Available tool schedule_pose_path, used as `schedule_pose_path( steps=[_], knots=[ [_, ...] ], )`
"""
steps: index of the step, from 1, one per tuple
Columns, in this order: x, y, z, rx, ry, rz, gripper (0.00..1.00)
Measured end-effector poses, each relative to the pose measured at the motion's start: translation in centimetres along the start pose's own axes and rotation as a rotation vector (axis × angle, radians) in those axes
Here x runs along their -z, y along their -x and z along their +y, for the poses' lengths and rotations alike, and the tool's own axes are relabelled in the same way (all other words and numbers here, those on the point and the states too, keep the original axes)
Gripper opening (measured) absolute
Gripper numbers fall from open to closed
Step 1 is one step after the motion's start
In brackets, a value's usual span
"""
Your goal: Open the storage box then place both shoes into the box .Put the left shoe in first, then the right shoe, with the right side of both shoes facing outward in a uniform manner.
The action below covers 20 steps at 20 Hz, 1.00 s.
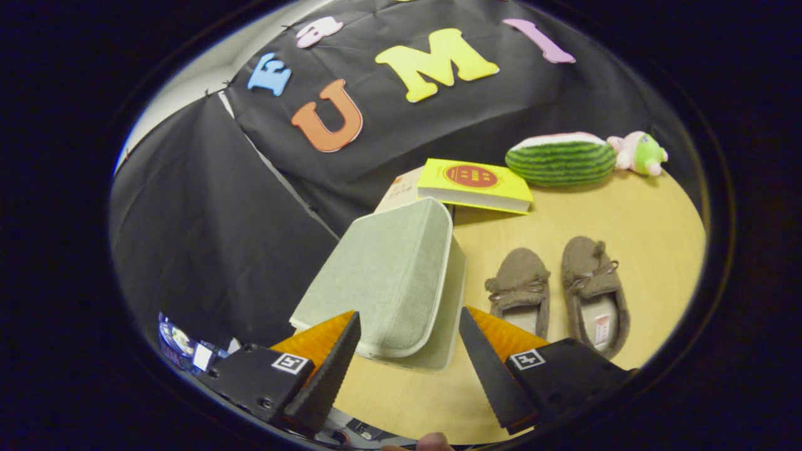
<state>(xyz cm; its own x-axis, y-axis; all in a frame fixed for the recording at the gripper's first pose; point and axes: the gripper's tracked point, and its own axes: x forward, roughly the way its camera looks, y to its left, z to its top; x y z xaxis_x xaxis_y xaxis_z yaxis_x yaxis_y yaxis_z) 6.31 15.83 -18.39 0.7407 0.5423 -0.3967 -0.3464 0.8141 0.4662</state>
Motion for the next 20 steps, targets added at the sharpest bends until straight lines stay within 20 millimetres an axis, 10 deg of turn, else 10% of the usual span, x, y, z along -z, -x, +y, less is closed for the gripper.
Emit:
schedule_pose_path(
  steps=[5, 20],
  knots=[
    [0.4, -3.5, -0.5, -0.055, -0.096, 0.067, 1.0],
    [0.6, -5.7, 1.4, -0.262, -0.344, 0.263, 0.93]
  ],
)
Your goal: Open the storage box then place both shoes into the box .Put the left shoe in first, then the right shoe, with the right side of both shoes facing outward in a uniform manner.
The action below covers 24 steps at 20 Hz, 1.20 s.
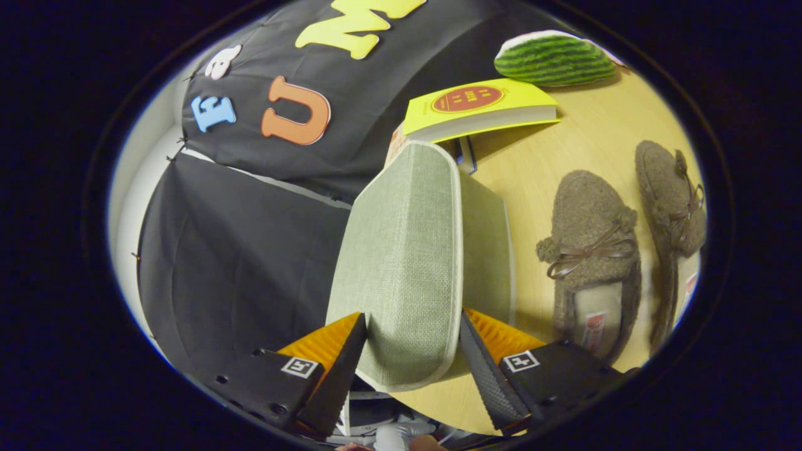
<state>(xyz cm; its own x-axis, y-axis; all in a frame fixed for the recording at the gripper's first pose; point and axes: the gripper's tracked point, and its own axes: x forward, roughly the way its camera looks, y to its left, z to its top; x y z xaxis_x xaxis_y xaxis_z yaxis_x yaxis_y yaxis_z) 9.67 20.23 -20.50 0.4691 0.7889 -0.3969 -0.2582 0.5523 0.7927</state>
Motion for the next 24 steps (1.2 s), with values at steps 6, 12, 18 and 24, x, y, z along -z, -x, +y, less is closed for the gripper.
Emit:
schedule_pose_path(
  steps=[6, 12, 18, 24],
  knots=[
    [-0.5, 3.2, -0.1, 0.041, 0.021, -0.033, 0.45],
    [-2.1, 4.6, 3.1, 0.034, 0.082, -0.074, 0.06],
    [-2.5, 5.7, 12.0, -0.032, 0.198, -0.103, 0.06],
    [-1.2, 1.9, 21.4, -0.026, 0.363, -0.101, 0.06]
  ],
)
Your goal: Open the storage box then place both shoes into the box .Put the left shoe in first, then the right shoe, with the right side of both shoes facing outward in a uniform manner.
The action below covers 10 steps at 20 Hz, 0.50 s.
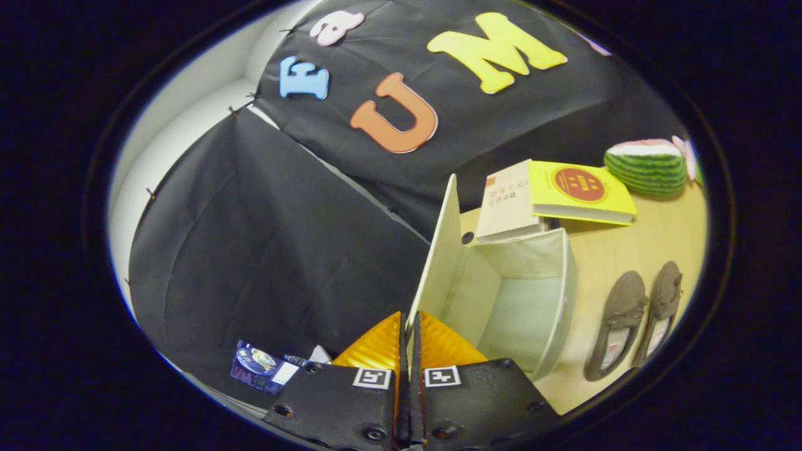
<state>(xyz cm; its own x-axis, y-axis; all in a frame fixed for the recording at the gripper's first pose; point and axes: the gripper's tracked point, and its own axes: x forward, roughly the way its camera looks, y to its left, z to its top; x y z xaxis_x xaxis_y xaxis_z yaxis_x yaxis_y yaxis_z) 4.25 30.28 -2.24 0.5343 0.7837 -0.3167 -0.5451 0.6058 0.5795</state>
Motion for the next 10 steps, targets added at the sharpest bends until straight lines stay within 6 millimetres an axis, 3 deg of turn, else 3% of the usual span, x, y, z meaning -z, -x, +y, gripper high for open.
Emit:
schedule_pose_path(
  steps=[4, 7, 10],
  knots=[
    [1.5, -4.8, 4.9, -0.031, 0.086, 0.04, 0.06],
    [1.8, -7.4, 6.8, -0.019, 0.136, 0.054, 0.08],
    [2.0, -9.6, 8.0, 0.01, 0.243, 0.057, 0.23]
  ],
)
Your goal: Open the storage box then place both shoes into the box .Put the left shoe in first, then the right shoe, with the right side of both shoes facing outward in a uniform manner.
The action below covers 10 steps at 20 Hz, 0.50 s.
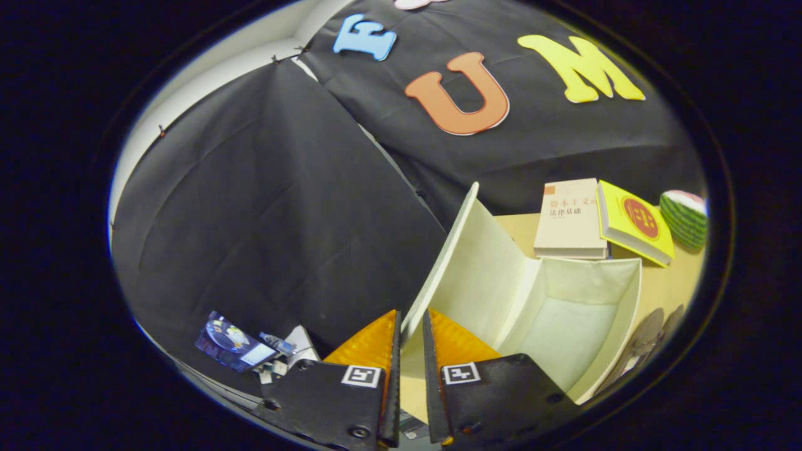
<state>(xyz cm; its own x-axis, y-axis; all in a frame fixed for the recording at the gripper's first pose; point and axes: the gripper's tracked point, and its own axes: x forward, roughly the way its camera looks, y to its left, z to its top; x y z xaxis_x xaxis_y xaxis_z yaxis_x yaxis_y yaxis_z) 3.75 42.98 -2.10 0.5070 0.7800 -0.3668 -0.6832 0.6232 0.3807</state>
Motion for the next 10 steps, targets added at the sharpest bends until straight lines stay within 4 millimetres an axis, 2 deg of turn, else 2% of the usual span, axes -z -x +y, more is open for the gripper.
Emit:
schedule_pose_path(
  steps=[4, 6, 10],
  knots=[
    [-0.4, -1.0, 0.7, 0.03, 0.085, -0.027, 0.6],
    [0.0, -0.4, 0.5, 0.035, 0.097, -0.031, 0.78],
    [-1.0, 3.7, -3.1, 0.167, 0.153, -0.1, 0.88]
  ],
)
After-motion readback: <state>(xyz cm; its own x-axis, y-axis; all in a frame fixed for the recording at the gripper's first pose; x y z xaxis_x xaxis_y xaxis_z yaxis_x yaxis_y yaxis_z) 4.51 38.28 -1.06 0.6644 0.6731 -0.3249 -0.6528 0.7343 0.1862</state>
